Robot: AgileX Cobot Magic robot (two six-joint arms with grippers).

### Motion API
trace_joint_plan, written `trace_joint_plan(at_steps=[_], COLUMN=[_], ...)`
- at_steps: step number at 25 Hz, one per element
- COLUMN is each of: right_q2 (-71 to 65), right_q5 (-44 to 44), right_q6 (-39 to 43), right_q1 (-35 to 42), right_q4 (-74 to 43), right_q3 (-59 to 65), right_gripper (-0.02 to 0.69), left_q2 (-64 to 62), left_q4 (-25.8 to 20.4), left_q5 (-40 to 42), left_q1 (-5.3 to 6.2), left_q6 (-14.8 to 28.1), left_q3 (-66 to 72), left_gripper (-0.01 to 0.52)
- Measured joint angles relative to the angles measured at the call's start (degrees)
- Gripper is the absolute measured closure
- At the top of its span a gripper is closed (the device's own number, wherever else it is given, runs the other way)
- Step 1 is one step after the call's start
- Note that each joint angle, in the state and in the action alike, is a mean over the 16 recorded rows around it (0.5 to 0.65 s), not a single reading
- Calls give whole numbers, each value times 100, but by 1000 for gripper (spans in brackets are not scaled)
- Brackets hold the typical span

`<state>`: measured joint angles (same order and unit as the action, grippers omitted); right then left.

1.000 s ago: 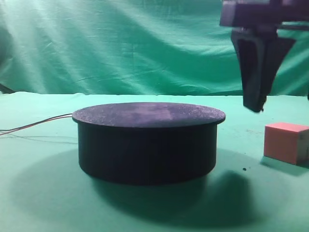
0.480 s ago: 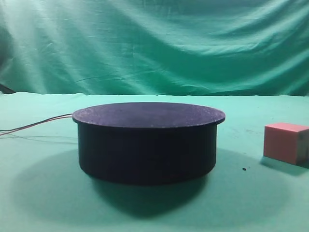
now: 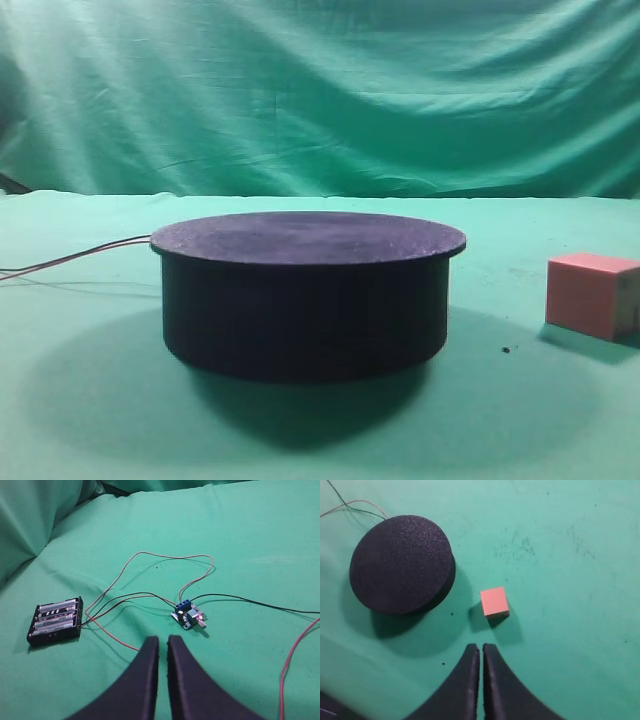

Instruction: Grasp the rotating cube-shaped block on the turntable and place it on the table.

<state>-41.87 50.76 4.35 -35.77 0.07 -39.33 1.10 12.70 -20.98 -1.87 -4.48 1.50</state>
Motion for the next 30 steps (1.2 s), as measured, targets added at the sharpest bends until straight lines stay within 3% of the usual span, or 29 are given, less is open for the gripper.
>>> trace_joint_plan(at_steps=[7,17,30], right_q2=[740,2815,4226], right_q5=[-1185,-3040,-3083], right_q6=[-1016,-1515,-1508], right_q1=[877,2517,2919], right_q4=[147,454,549], right_q3=[830,2914,4072], right_gripper=[665,665,665], left_q2=[0,0,0], left_q4=[0,0,0], left_q5=[0,0,0], left_q1=[0,0,0], left_q6=[0,0,0], left_q3=[0,0,0], left_gripper=[514,514,514])
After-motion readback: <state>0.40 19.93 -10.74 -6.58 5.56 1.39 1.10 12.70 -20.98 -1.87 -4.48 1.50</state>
